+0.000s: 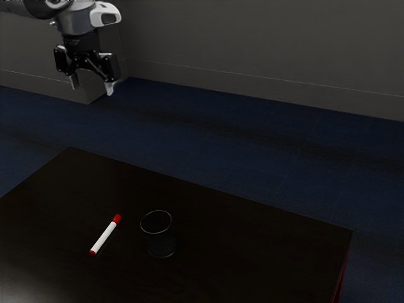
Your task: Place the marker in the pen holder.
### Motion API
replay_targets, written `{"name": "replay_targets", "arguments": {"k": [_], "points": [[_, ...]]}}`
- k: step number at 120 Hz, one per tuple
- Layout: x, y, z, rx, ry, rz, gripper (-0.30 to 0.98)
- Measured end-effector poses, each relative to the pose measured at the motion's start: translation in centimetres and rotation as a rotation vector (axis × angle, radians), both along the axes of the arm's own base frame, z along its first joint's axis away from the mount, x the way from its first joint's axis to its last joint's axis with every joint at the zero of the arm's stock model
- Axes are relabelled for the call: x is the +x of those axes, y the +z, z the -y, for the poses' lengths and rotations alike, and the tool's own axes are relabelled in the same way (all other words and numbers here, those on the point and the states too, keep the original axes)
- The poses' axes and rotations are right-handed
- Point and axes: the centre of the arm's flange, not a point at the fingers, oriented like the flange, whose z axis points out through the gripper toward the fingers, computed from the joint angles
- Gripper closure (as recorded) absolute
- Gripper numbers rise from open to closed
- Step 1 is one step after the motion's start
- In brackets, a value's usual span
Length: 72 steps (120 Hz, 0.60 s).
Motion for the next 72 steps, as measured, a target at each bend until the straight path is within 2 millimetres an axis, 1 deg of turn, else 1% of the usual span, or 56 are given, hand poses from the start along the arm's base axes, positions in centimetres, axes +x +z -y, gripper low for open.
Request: {"name": "replay_targets", "arguments": {"k": [16, 24, 28, 32, 44, 48, 52, 59, 72], "points": [[-0.2, -0.2, -0.8, 0.001, 0.038, 0.003, 0.0], [-0.4, 0.1, -0.8, 0.003, 0.048, 0.018, 0.0], [-0.3, -0.3, -0.8, 0.004, 0.051, 0.018, 0.0], [-0.2, -1.4, -0.7, 0.003, 0.053, 0.002, 0.0], [0.9, -7.5, -0.3, -0.058, 0.071, -0.105, 0.0], [1.3, -9.8, -0.3, -0.069, 0.08, -0.153, 0.0], [1.4, -12.5, -0.3, -0.073, 0.086, -0.218, 0.0], [0.6, -17.0, -0.7, -0.075, 0.098, -0.327, 0.0], [-0.9, -24.0, -1.7, -0.056, 0.108, -0.478, 0.0]]}}
